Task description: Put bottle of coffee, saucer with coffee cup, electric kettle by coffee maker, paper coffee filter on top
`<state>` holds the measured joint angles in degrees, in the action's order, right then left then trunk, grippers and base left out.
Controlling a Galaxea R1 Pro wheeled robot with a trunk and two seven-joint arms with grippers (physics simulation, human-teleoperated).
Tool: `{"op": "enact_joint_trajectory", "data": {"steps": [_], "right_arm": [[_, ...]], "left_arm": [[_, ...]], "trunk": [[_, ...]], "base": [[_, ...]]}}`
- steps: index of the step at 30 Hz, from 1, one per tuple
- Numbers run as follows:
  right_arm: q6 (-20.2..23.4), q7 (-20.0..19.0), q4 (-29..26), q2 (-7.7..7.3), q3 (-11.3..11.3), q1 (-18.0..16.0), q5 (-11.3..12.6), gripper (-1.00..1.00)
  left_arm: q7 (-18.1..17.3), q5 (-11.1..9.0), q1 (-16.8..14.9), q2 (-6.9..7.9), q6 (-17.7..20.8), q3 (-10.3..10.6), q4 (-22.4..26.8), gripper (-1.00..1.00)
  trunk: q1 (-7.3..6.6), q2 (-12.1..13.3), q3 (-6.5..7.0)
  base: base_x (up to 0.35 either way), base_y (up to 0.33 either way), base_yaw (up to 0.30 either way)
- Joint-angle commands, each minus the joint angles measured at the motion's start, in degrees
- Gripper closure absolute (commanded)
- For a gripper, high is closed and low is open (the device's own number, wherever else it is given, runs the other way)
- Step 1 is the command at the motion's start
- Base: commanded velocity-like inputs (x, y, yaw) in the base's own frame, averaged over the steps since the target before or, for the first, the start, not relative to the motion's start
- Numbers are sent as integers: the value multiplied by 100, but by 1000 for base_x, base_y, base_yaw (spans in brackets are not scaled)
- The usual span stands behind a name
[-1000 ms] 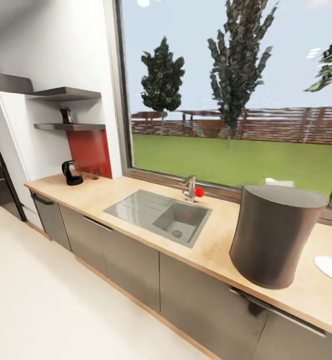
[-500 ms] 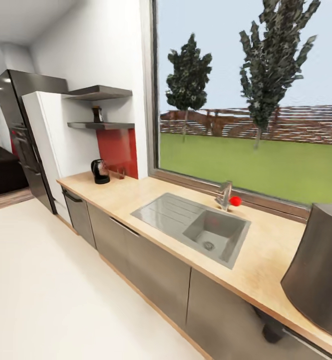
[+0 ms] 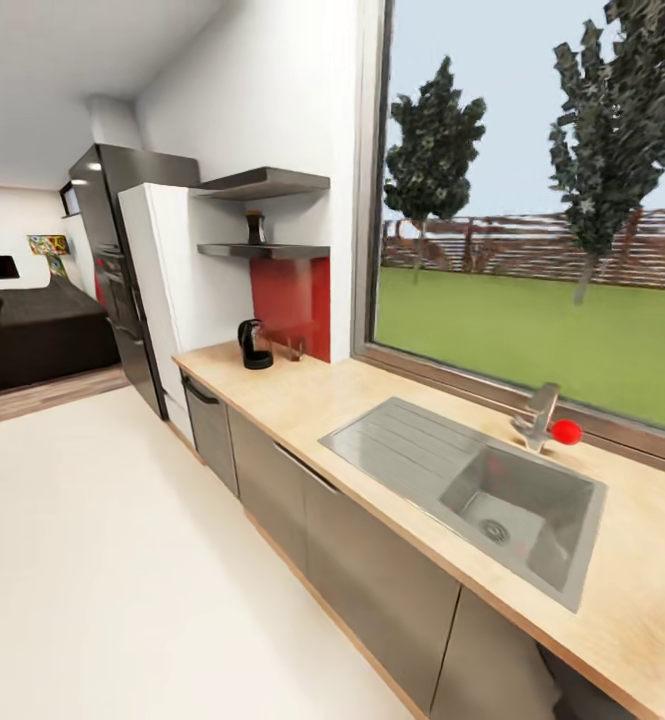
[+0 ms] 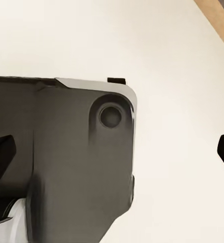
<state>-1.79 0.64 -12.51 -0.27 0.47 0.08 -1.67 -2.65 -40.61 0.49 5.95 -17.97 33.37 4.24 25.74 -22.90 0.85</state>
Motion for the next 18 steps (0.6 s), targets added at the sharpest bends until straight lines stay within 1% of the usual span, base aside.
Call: {"op": "enact_joint_trajectory", "data": {"steps": [1, 18], "right_arm": [[-15, 7, 2, 0, 5, 1, -17, -100], [-15, 7, 2, 1, -3, 1, -17, -100]], "left_arm": [[-25, -61, 3, 3, -11, 30, 7, -100], [-33, -69, 3, 3, -31, 30, 7, -100]], "trunk": [[5, -1, 0], [5, -1, 0]], "base": [[287, 191, 278], [283, 201, 278]]}}
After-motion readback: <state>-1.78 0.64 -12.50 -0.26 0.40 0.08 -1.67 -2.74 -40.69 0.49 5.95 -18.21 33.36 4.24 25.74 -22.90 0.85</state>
